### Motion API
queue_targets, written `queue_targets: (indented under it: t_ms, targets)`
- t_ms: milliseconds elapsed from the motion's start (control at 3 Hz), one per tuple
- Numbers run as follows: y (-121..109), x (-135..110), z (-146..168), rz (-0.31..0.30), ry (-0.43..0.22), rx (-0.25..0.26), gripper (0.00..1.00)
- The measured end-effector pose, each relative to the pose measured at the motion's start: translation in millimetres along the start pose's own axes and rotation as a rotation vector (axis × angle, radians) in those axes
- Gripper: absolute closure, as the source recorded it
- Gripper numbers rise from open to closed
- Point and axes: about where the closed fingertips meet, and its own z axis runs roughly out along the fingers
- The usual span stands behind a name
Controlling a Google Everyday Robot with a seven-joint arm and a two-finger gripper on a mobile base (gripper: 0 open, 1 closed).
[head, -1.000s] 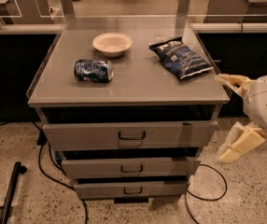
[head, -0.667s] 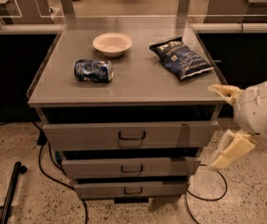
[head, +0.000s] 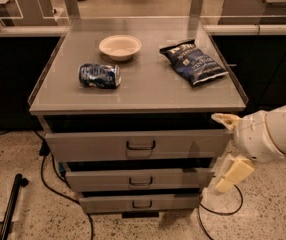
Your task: Open top drawer
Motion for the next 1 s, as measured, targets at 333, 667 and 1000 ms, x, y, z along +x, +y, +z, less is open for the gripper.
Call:
queue_targets:
  t_ms: [333,667,1000]
  targets:
    - [-7,9,27,-0.001,-0.036,0.003,0.00]
    - [-32,5,47,-0.025,-0.086,0.040,0.00]
    - [-42,8,67,-0.012,-0.122,0.046,0.00]
